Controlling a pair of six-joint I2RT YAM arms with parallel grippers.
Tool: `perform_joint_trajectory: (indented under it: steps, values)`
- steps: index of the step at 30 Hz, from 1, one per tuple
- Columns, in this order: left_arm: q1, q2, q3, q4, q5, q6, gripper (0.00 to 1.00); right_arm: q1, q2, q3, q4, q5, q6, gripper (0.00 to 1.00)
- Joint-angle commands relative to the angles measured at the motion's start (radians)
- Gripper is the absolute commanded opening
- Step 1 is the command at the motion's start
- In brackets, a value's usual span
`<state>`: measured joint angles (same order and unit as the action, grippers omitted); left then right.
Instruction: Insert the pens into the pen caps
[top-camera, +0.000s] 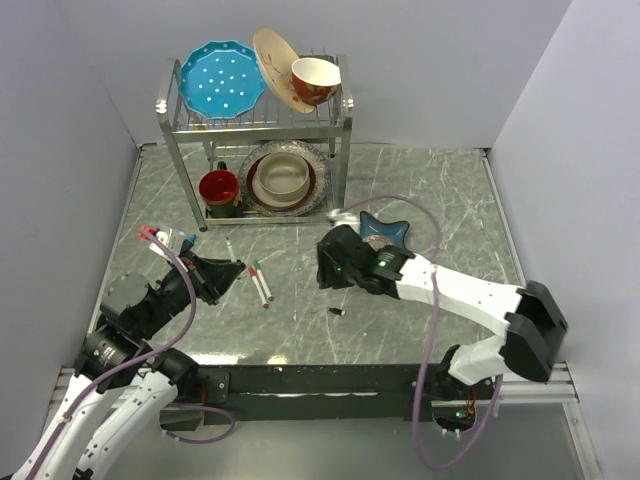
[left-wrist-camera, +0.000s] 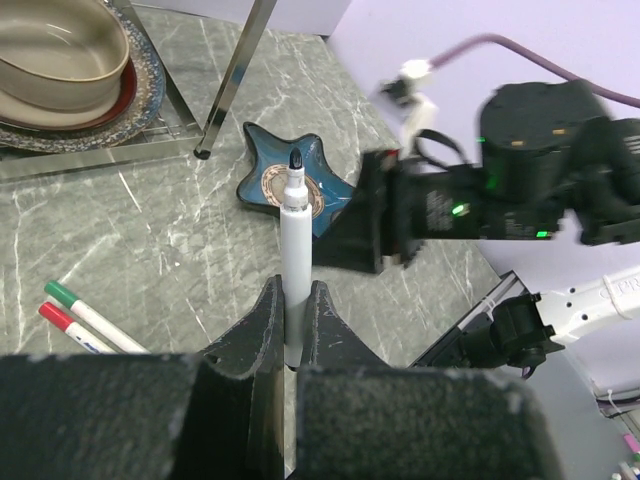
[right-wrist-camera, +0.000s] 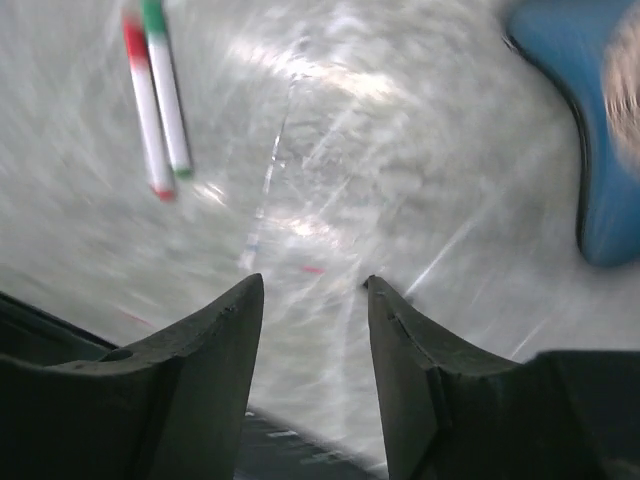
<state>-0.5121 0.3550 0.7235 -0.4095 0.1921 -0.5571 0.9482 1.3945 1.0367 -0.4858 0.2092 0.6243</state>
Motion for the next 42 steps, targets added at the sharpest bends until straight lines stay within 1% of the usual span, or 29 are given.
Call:
perform_joint_trajectory:
  steps: [1, 2, 3, 5, 6, 7, 9, 17, 21, 26, 30, 34, 38, 42]
  values:
    - [0.001, -0.017, 0.01, 0.023, -0.022, 0.017, 0.01, -0.017, -0.072, 0.052, -0.244, 0.206, 0.735, 0.53]
    - [0.001, -0.019, 0.01, 0.023, -0.022, 0.016, 0.01, -0.028, -0.059, 0.072, -0.307, 0.2, 0.884, 0.53]
    - [0.001, -0.022, 0.01, 0.02, -0.022, 0.016, 0.01, -0.037, -0.043, 0.095, -0.433, 0.161, 0.953, 0.51]
    - [0.001, -0.025, 0.008, 0.023, -0.022, 0.016, 0.01, -0.074, 0.021, 0.146, -0.535, 0.101, 1.095, 0.48]
    - [0.001, -0.025, 0.008, 0.023, -0.022, 0.016, 0.01, -0.083, 0.043, 0.154, -0.572, 0.07, 1.11, 0.45]
    - [0.001, -0.024, 0.01, 0.02, -0.02, 0.016, 0.01, -0.095, 0.084, 0.161, -0.583, 0.026, 1.123, 0.42]
    - [0.001, -0.024, 0.011, 0.02, -0.019, 0.017, 0.01, -0.111, 0.118, 0.157, -0.586, -0.008, 1.167, 0.39]
    - [0.001, -0.024, 0.01, 0.024, -0.013, 0.016, 0.01, -0.111, 0.103, 0.014, -0.47, -0.063, 1.356, 0.4]
    - [0.001, -0.024, 0.008, 0.023, -0.008, 0.016, 0.01, -0.112, 0.132, -0.017, -0.409, -0.111, 1.379, 0.41]
    - [0.001, -0.027, 0.004, 0.026, -0.003, 0.013, 0.01, -0.111, 0.164, -0.021, -0.39, -0.132, 1.397, 0.41]
    - [0.001, -0.025, 0.007, 0.024, -0.006, 0.013, 0.01, -0.111, 0.156, -0.096, -0.286, -0.185, 1.44, 0.41]
    - [0.001, -0.027, 0.005, 0.024, -0.006, 0.013, 0.01, -0.111, 0.185, -0.066, -0.318, -0.182, 1.44, 0.42]
    - [0.001, -0.033, 0.005, 0.026, -0.005, 0.013, 0.01, -0.111, 0.215, -0.055, -0.298, -0.192, 1.445, 0.42]
    - [0.001, -0.03, 0.005, 0.024, -0.002, 0.013, 0.01, -0.111, 0.248, -0.029, -0.313, -0.202, 1.436, 0.43]
